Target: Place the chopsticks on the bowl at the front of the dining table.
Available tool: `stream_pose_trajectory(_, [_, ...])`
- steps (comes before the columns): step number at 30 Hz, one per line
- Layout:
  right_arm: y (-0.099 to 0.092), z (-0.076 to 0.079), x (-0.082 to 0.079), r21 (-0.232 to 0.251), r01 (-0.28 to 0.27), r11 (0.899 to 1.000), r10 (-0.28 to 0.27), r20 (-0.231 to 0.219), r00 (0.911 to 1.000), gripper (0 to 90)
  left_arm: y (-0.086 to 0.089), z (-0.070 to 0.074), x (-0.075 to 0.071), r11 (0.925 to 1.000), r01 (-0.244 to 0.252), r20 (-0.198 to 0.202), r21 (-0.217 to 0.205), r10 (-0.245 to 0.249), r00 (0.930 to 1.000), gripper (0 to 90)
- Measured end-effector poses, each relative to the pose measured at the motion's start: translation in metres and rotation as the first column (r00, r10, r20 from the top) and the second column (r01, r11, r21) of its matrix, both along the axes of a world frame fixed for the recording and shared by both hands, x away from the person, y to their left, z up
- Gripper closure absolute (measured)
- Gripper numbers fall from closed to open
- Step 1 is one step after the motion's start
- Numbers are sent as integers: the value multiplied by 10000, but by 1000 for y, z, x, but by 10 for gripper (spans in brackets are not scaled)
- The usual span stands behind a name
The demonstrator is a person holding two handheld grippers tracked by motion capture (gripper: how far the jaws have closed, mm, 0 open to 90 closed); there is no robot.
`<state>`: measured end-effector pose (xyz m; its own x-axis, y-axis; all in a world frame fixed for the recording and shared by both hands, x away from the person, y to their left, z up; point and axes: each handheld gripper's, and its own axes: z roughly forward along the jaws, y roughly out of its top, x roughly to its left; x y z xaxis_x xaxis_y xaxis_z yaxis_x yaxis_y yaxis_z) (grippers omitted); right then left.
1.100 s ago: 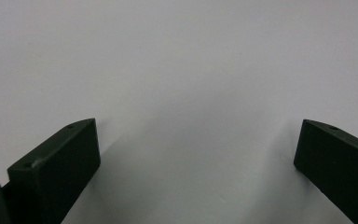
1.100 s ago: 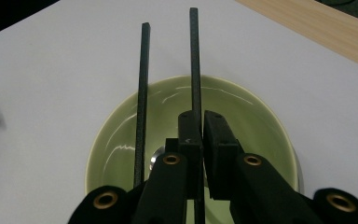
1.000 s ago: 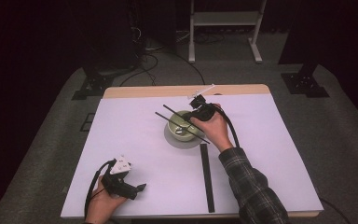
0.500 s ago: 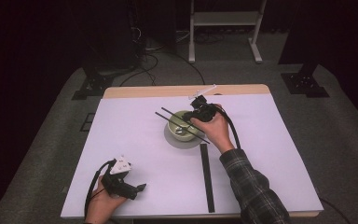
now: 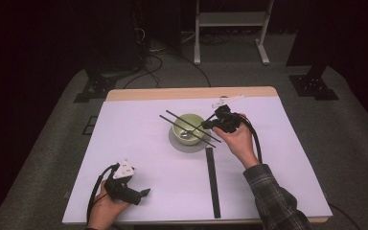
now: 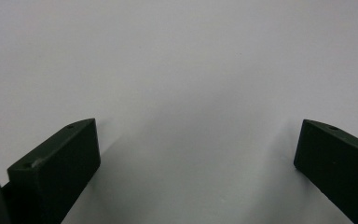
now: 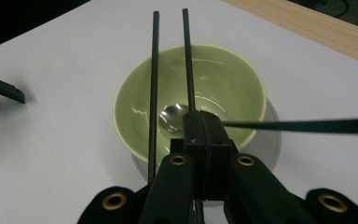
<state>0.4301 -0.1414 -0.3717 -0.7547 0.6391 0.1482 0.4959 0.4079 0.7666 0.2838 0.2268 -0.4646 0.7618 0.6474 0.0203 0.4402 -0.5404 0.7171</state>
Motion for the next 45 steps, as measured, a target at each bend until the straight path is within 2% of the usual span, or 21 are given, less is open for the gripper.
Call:
stream_pose_trajectory(9, [-32,-5,-14,228,372,9990,-373,28,9993,899,0,0,0,10000,15,-11,28,-15,10000,0])
stream_pose_trajectory(15, [-51,-11,-23,209,609,9979,-611,60,9981,900,0,0,0,10000,3,-27,18,-3,10000,0])
stream_pose_trajectory(18, [-58,-15,-25,205,780,9967,-780,-5,9970,900,0,0,0,10000,5,-29,19,-5,10000,0])
stream_pose_trajectory(20, [-60,-16,-25,12,786,9969,-786,43,9969,900,0,0,0,10000,2,-28,19,-2,10000,0])
stream_pose_trajectory(23, [-63,-18,-26,59,844,9964,-845,36,9964,900,0,0,0,10000,-2,-24,18,2,10000,0])
stream_pose_trajectory(27, [-65,-21,-28,127,783,9968,-782,-84,9969,900,0,0,0,10000,0,-19,17,0,10000,0])
stream_pose_trajectory(37, [-56,-33,-30,-64,295,9995,-297,-322,9990,899,0,0,0,10000,-2,-21,16,2,10000,0])
stream_pose_trajectory(45, [-50,-35,-33,-91,8,10000,-11,-353,9994,900,0,0,0,10000,4,-18,23,-4,10000,0])
